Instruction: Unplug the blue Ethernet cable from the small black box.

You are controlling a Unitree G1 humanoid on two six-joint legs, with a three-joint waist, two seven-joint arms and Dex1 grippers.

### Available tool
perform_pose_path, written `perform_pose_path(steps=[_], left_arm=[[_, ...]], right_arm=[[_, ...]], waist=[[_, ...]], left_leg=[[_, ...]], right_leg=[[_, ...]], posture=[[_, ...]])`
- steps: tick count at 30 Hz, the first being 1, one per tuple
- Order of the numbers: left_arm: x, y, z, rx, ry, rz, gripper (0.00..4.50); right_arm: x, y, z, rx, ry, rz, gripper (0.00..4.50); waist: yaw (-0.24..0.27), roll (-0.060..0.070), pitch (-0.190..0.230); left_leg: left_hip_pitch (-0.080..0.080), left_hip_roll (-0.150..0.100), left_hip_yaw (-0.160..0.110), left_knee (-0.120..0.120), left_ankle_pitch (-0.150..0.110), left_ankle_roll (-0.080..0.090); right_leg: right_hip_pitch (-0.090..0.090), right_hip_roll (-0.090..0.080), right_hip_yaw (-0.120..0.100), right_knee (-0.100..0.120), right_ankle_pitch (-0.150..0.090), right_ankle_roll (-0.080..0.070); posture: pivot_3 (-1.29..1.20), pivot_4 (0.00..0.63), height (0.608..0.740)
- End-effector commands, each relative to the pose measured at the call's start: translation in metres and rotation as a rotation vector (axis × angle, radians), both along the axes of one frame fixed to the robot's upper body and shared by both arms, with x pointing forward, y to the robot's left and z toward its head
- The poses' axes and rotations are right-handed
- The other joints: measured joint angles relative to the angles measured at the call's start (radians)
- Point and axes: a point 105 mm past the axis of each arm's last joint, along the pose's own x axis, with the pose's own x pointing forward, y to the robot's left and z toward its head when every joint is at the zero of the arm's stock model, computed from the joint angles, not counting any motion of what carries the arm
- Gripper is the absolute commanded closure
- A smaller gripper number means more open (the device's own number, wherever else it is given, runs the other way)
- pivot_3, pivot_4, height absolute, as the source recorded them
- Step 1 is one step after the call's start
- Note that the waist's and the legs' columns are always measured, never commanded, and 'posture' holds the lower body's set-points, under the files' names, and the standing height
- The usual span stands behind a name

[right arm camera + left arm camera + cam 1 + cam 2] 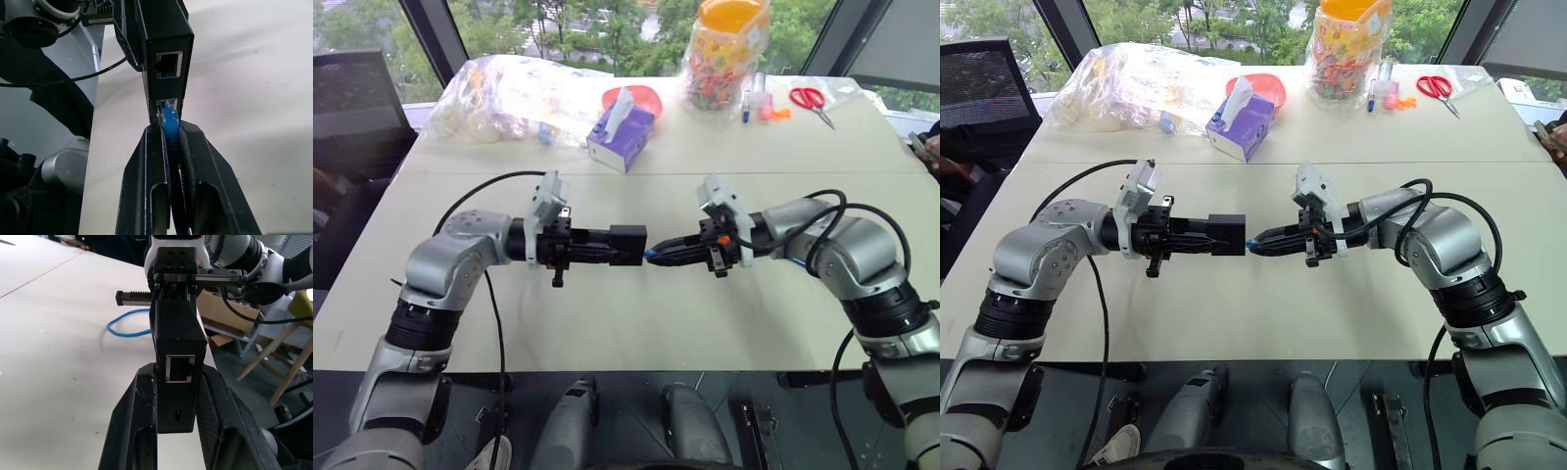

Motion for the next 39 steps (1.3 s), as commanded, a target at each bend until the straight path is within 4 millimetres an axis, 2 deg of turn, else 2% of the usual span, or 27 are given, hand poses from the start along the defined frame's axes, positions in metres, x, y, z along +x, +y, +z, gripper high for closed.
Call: perform_pose_path(steps=[1,3,7,16,17,18,20,21,26,31,39], left_arm=[[-0.010,0.016,0.032,-0.061,-0.101,-0.032,4.01],[-0.010,0.017,0.032,-0.062,-0.100,-0.032,4.01],[-0.008,0.016,0.031,-0.060,-0.114,-0.028,4.01],[0.004,0.011,0.039,-0.109,-0.170,0.012,4.01],[0.005,0.010,0.040,-0.115,-0.175,0.015,4.01],[0.005,0.009,0.041,-0.120,-0.178,0.016,4.01],[0.006,0.008,0.044,-0.128,-0.182,0.012,4.01],[0.006,0.007,0.045,-0.135,-0.185,0.012,4.01],[0.008,0.006,0.049,-0.148,-0.193,0.011,4.01],[0.004,0.003,0.049,-0.155,-0.178,-0.005,4.01],[0.002,0.004,0.046,-0.140,-0.159,-0.010,4.01]], right_arm=[[0.021,-0.046,-0.009,-0.123,-0.033,-0.211,4.47],[0.018,-0.046,-0.010,-0.155,-0.069,-0.185,4.47],[0.019,-0.041,0.006,-0.016,0.049,-0.221,4.47],[-0.003,-0.022,0.015,0.061,0.111,-0.146,4.47],[-0.005,-0.021,0.016,0.065,0.112,-0.142,3.66],[-0.006,-0.019,0.016,0.066,0.112,-0.139,3.37],[-0.007,-0.017,0.018,0.066,0.106,-0.141,2.28],[-0.008,-0.015,0.020,0.069,0.106,-0.137,2.02],[-0.010,-0.009,0.028,0.098,0.096,-0.126,2.02],[-0.002,-0.005,0.041,0.149,0.082,-0.162,2.02],[0.006,-0.006,0.048,0.158,0.047,-0.191,2.02]], waist=[[0.000,0.000,0.000],[0.002,0.000,0.000],[0.002,0.000,0.000],[0.007,0.000,0.000],[0.008,0.000,0.000],[0.011,-0.001,0.000],[0.016,-0.001,0.000],[0.018,-0.001,0.000],[0.024,-0.001,0.000],[0.023,-0.001,0.000],[0.022,-0.001,0.000]], left_leg=[[0.000,0.000,0.000,0.000,0.000,0.000],[0.000,0.000,0.000,0.000,0.000,0.000],[0.000,0.000,0.000,0.000,0.000,0.000],[0.000,0.000,0.000,0.000,0.000,0.000],[0.000,0.000,0.000,0.000,0.000,0.000],[0.000,0.000,0.000,0.000,0.000,0.000],[0.000,0.000,0.000,0.000,0.000,0.000],[0.000,0.000,0.001,0.000,0.000,0.000],[-0.001,0.000,0.001,0.000,0.000,0.000],[-0.001,0.000,0.000,0.000,0.000,0.000],[-0.001,0.000,0.001,0.000,0.000,0.000]], right_leg=[[0.000,0.000,0.000,0.000,0.000,0.000],[0.000,0.000,0.000,0.000,0.000,0.000],[0.000,0.000,0.000,0.000,0.000,0.000],[0.000,0.000,0.000,-0.001,0.000,0.000],[0.000,0.000,0.000,-0.001,0.000,0.000],[0.000,0.000,0.000,-0.001,0.000,0.000],[0.000,0.000,0.000,-0.001,0.000,-0.001],[0.000,0.000,0.000,-0.001,0.000,-0.001],[0.000,0.000,0.000,-0.002,0.000,0.000],[0.000,0.000,0.000,-0.001,0.000,0.000],[0.000,0.000,0.000,-0.001,0.000,0.000]], posture=[[0.00,0.150,0.728],[0.00,0.150,0.728],[0.00,0.150,0.728],[0.00,0.150,0.728],[0.00,0.150,0.728],[0.00,0.150,0.728],[0.00,0.150,0.728],[0.00,0.150,0.728],[0.00,0.150,0.728],[0.00,0.150,0.728],[0.00,0.150,0.728]])
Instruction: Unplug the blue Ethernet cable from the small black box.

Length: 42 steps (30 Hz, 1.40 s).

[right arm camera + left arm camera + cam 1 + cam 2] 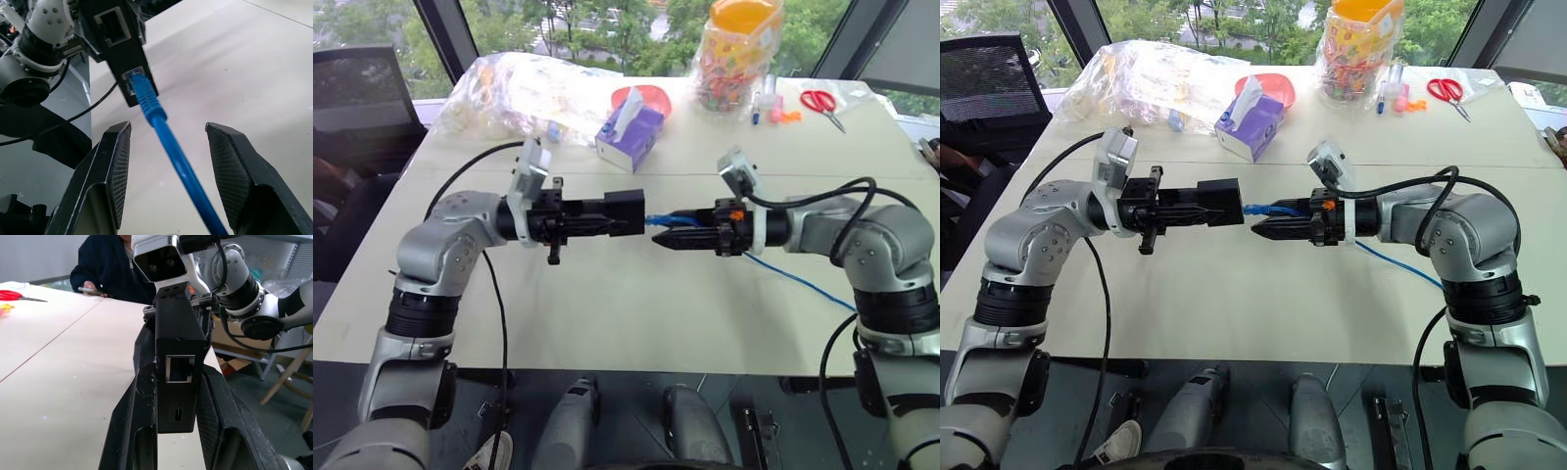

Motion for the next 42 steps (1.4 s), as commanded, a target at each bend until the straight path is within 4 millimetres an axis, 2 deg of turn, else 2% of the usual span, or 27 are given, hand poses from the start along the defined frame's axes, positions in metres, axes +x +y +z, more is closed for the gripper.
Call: perform_pose_path(steps=[1,13,42], left_arm=[[-0.006,0.001,0.011,-0.011,-0.047,-0.012,4.01],[-0.002,0.004,0.003,0.012,-0.040,0.008,4.01],[0.001,0.002,0.004,-0.001,-0.042,0.015,4.01]], right_arm=[[0.002,0.000,0.020,0.033,-0.071,-0.003,2.02],[-0.002,0.000,0.031,0.051,-0.086,0.023,2.02],[-0.010,0.011,0.026,0.048,-0.082,0.054,2.02]], waist=[[0.000,0.000,0.000],[-0.001,0.000,0.000],[-0.001,0.000,0.000]], left_leg=[[0.000,0.000,0.000,0.000,0.000,0.000],[0.000,0.000,0.000,0.000,0.000,0.000],[0.000,0.000,0.000,0.000,0.000,0.000]], right_leg=[[0.000,0.000,0.000,0.000,0.000,0.000],[0.000,0.000,0.000,0.000,0.000,0.000],[0.000,0.000,0.000,0.000,0.000,0.000]], posture=[[0.00,0.150,0.728],[0.00,0.150,0.728],[0.00,0.150,0.728]])
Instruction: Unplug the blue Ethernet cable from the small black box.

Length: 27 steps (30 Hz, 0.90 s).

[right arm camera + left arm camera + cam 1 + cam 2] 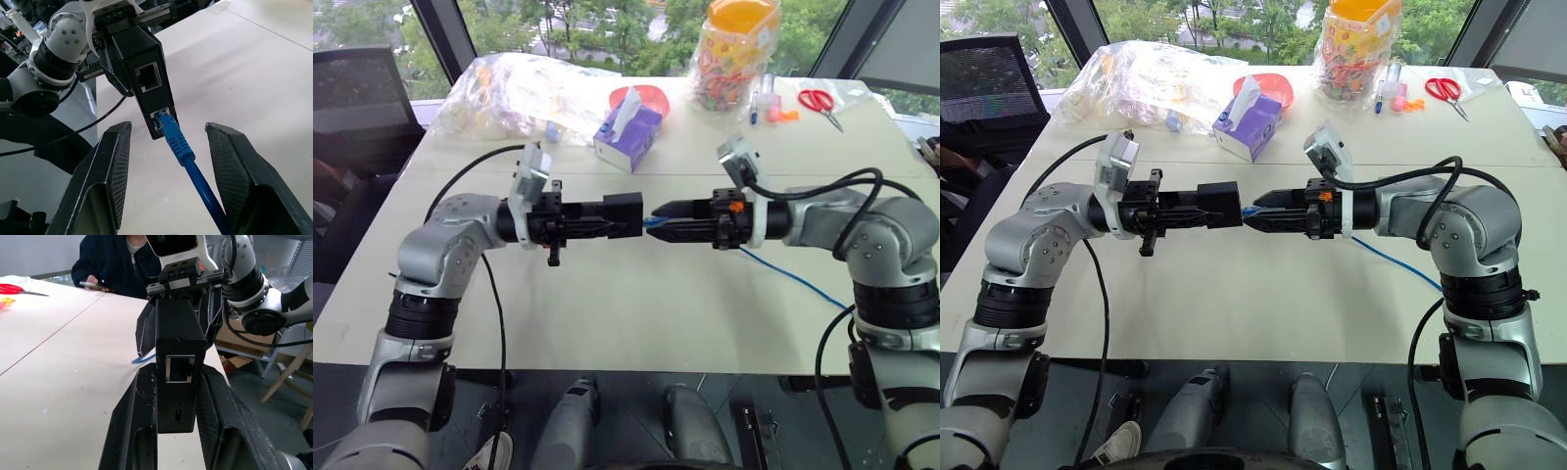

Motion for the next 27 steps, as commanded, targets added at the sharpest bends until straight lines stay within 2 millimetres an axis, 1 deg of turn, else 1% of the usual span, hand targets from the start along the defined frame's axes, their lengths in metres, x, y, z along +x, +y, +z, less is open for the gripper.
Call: perform_pose_path(steps=[1,3,4,6,9,10,21,25,27], left_arm=[[-0.001,0.000,0.009,-0.015,-0.046,-0.003,4.01],[0.000,0.000,0.010,-0.017,-0.047,-0.001,4.01],[0.000,0.000,0.010,-0.018,-0.047,0.000,4.01],[0.001,0.000,0.010,-0.021,-0.048,0.003,4.01],[0.000,-0.001,0.010,-0.024,-0.047,0.004,4.01],[0.000,-0.001,0.010,-0.024,-0.047,0.004,4.01],[0.001,0.000,0.011,-0.035,-0.045,0.014,4.01],[0.003,0.000,0.018,-0.084,-0.020,0.020,4.01],[0.003,0.000,0.021,-0.102,-0.006,0.021,4.01]], right_arm=[[-0.006,0.004,0.010,0.016,-0.045,0.027,2.02],[-0.006,0.004,0.009,0.011,-0.047,0.028,2.02],[-0.006,0.004,0.009,0.010,-0.047,0.028,2.25],[-0.006,0.004,0.009,0.009,-0.047,0.028,2.91],[-0.006,0.005,0.007,0.004,-0.047,0.030,4.41],[-0.007,0.005,0.007,0.004,-0.047,0.030,4.47],[-0.009,0.007,0.005,-0.010,-0.045,0.047,4.47],[-0.011,0.009,0.003,-0.039,-0.079,0.050,4.47],[-0.009,0.008,-0.003,-0.095,-0.130,0.039,4.47]], waist=[[0.000,0.000,0.000],[0.000,0.000,0.000],[0.000,0.000,0.000],[0.000,0.000,0.000],[0.000,0.000,0.000],[0.000,0.000,0.000],[0.000,0.000,0.000],[0.000,0.000,0.000],[0.000,0.000,0.000]], left_leg=[[0.000,0.000,0.000,0.000,0.000,0.000],[0.000,0.000,0.000,0.000,0.000,0.000],[0.000,0.000,0.000,0.000,0.000,0.000],[0.000,0.000,0.000,0.000,0.000,0.000],[0.000,0.000,0.000,0.000,0.000,0.000],[0.000,0.000,0.000,0.000,0.000,0.000],[0.000,0.000,0.000,0.000,0.000,0.000],[0.000,0.000,0.000,0.000,0.000,0.000],[0.000,0.000,0.000,0.000,0.000,0.000]], right_leg=[[0.000,0.000,0.000,0.000,0.000,0.000],[0.000,0.000,0.000,0.000,0.000,0.000],[0.000,0.000,0.000,0.000,0.000,0.000],[0.000,0.000,0.000,0.000,0.000,0.000],[0.000,0.000,0.000,0.000,0.000,0.000],[0.000,0.000,0.000,0.000,0.000,0.000],[0.000,0.000,0.000,0.000,0.000,0.000],[0.000,0.000,0.000,0.000,0.000,0.000],[0.000,0.000,0.000,0.000,0.000,0.000]], posture=[[0.00,0.150,0.728],[0.00,0.150,0.728],[0.00,0.150,0.728],[0.00,0.150,0.728],[0.00,0.150,0.728],[0.00,0.150,0.728],[0.00,0.150,0.728],[0.00,0.150,0.728],[0.00,0.150,0.728]])
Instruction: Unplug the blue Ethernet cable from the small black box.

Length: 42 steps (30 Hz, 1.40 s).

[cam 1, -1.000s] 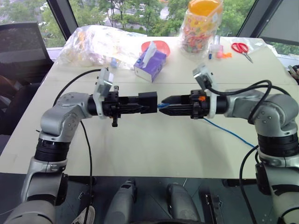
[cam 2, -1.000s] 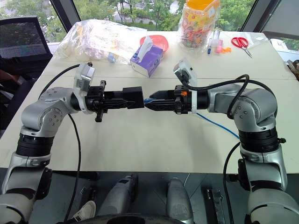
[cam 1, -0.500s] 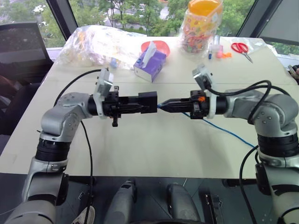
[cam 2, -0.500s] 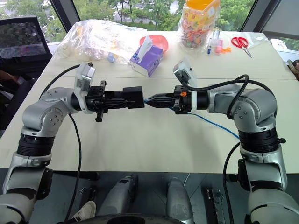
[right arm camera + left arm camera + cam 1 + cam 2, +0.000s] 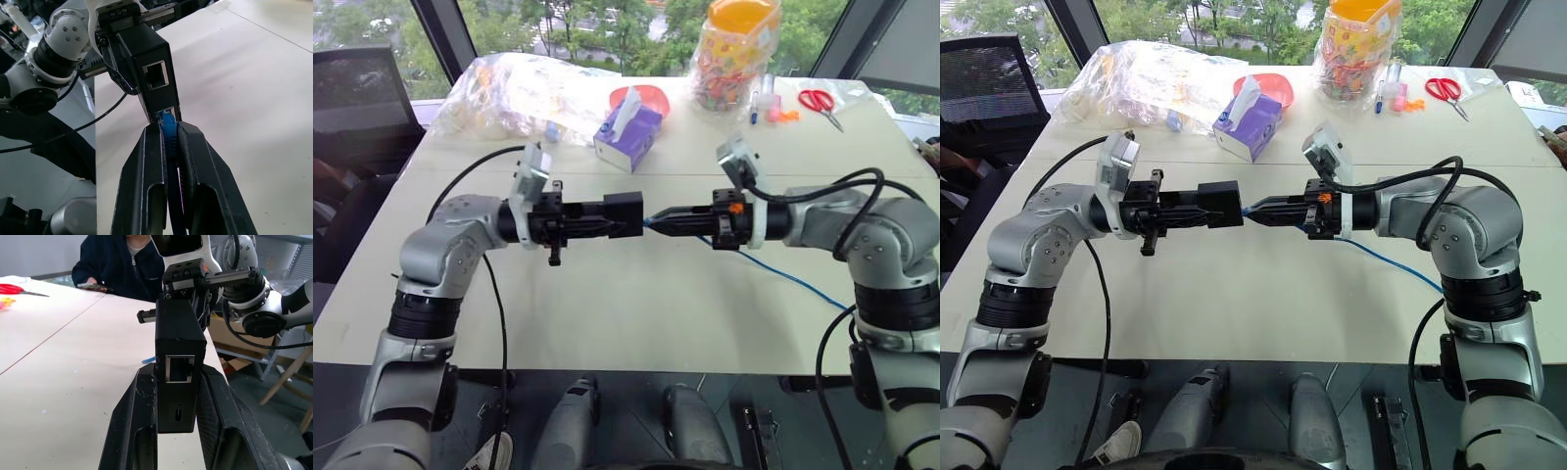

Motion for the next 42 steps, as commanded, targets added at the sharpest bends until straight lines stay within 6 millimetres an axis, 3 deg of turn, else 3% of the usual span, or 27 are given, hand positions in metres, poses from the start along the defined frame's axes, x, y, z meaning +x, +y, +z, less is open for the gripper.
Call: perform_pose_path(steps=[1,20,25,28,32,36,39,42], left_arm=[[0.000,0.002,0.023,-0.072,-0.036,0.006,4.01],[-0.009,0.011,0.023,-0.033,-0.013,-0.004,4.01],[-0.009,0.012,0.022,-0.030,-0.011,0.000,4.01],[-0.009,0.012,0.023,-0.033,-0.012,0.001,4.01],[-0.008,0.009,0.025,-0.038,-0.020,0.002,4.01],[-0.007,0.007,0.026,-0.043,-0.028,-0.001,4.01],[-0.007,0.007,0.028,-0.050,-0.035,-0.003,4.01],[-0.007,0.004,0.030,-0.059,-0.039,-0.013,4.01]], right_arm=[[-0.007,0.006,-0.008,-0.085,-0.091,0.039,4.47],[0.034,-0.048,-0.014,-0.186,-0.187,-0.133,4.47],[0.044,-0.064,-0.008,-0.182,-0.202,-0.192,4.47],[0.044,-0.066,-0.007,-0.179,-0.201,-0.196,4.47],[0.034,-0.052,-0.005,-0.137,-0.176,-0.143,4.47],[0.021,-0.033,0.002,-0.071,-0.150,-0.080,2.82],[0.011,-0.020,0.009,0.000,-0.105,-0.036,1.32],[-0.003,-0.005,0.016,0.075,-0.052,0.027,1.32]], waist=[[0.000,0.000,0.000],[-0.001,0.000,0.000],[-0.001,0.000,0.000],[0.000,0.000,0.000],[0.000,0.000,0.000],[0.003,0.000,0.000],[-0.001,0.000,0.000],[-0.002,0.000,0.000]], left_leg=[[0.000,0.000,0.000,0.000,0.000,0.000],[0.000,0.000,0.000,0.000,0.000,0.000],[0.000,0.000,0.000,0.000,0.000,0.000],[0.000,0.000,0.000,0.000,0.000,0.000],[0.000,0.000,0.000,0.000,0.000,0.000],[0.000,0.000,0.000,0.000,0.000,0.000],[0.000,0.000,0.000,0.000,0.000,0.000],[0.000,0.000,0.000,0.000,0.000,0.000]], right_leg=[[0.000,0.000,0.000,0.000,0.000,0.000],[0.000,0.000,0.000,0.000,0.000,0.000],[0.000,0.000,0.000,0.000,0.000,0.000],[0.000,0.000,0.000,0.000,0.000,0.000],[0.000,0.000,0.000,0.000,0.000,0.000],[0.000,0.000,0.000,0.000,0.000,0.000],[0.000,0.000,0.000,0.000,0.000,0.000],[0.000,0.000,0.000,0.000,0.000,0.000]], posture=[[0.00,0.150,0.728],[0.00,0.150,0.728],[0.00,0.150,0.728],[0.00,0.150,0.728],[0.00,0.150,0.728],[0.00,0.150,0.728],[0.00,0.150,0.728],[0.00,0.150,0.728]])
